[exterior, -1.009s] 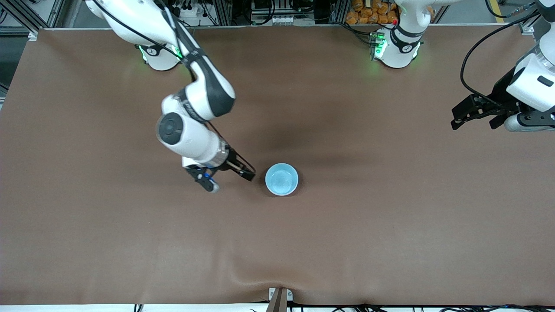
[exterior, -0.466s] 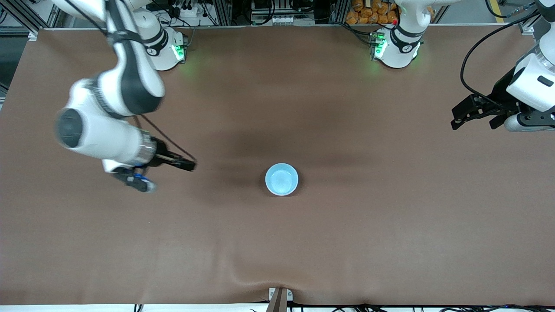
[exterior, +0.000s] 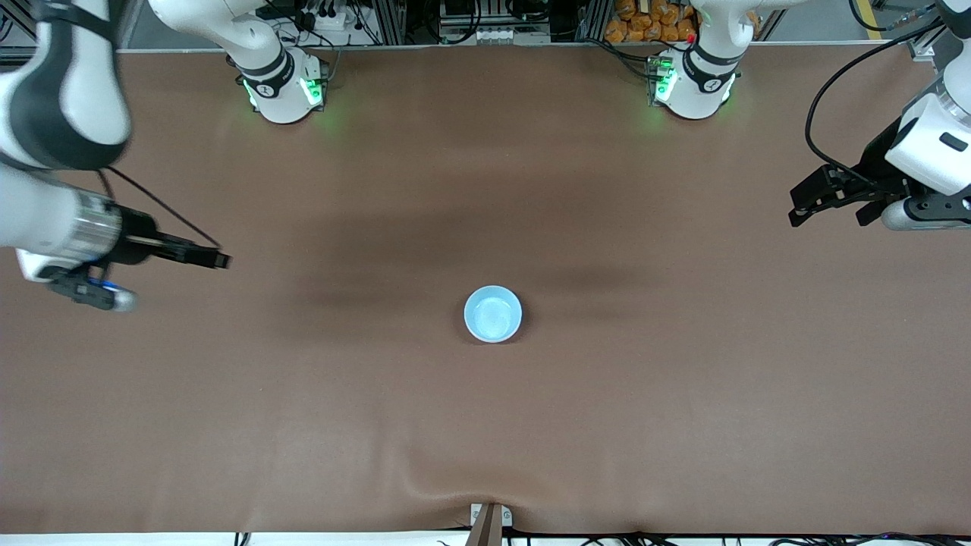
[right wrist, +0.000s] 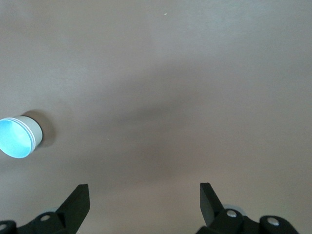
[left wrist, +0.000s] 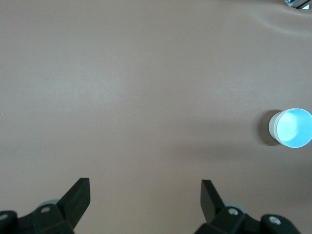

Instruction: Stack pink and blue bowls on white bowl

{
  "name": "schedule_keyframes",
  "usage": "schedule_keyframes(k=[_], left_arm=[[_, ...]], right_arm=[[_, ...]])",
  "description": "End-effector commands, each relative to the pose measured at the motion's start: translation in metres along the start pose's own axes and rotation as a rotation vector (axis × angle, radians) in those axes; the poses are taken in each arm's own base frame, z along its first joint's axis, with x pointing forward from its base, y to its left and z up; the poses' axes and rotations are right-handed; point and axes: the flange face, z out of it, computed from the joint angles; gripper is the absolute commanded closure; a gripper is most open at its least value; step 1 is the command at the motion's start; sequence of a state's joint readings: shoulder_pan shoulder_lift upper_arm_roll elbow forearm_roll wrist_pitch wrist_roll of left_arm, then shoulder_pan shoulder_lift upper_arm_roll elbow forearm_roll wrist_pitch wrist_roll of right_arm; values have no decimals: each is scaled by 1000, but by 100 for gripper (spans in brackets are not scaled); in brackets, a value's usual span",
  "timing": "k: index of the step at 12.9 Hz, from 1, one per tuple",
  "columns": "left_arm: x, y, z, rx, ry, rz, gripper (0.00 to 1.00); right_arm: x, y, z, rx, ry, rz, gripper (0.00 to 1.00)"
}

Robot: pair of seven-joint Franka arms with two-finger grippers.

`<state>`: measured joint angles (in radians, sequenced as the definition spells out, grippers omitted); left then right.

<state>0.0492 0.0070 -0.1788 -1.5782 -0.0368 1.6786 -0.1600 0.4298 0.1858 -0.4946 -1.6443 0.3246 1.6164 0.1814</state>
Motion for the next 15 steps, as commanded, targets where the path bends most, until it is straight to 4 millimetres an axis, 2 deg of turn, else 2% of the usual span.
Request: schedule_keyframes(k=[1, 4, 8, 10, 12, 14, 15], left_arm=[[0, 1, -3, 19, -14, 23, 0], [-1, 0, -4, 20, -17, 22, 0], [-1, -1, -4, 18, -19, 22, 0], [-1, 1, -4, 18, -19, 23, 0], [-1, 0, -4, 18, -19, 22, 0], [-1, 0, -4, 18, -19, 23, 0], [-1, 0, -4, 18, -19, 23, 0]], right_arm=[[-16, 23, -25, -21, 30, -82, 0], [-39, 17, -57, -135, 106, -155, 0], [-61, 25, -92, -160, 144, -276, 0], [-67, 33, -107, -213, 136, -304, 0], [-70, 39, -113, -225, 121, -295, 0], [-78, 35, -131, -225, 123, -282, 0], [-81, 33, -133, -225, 118, -272, 0]])
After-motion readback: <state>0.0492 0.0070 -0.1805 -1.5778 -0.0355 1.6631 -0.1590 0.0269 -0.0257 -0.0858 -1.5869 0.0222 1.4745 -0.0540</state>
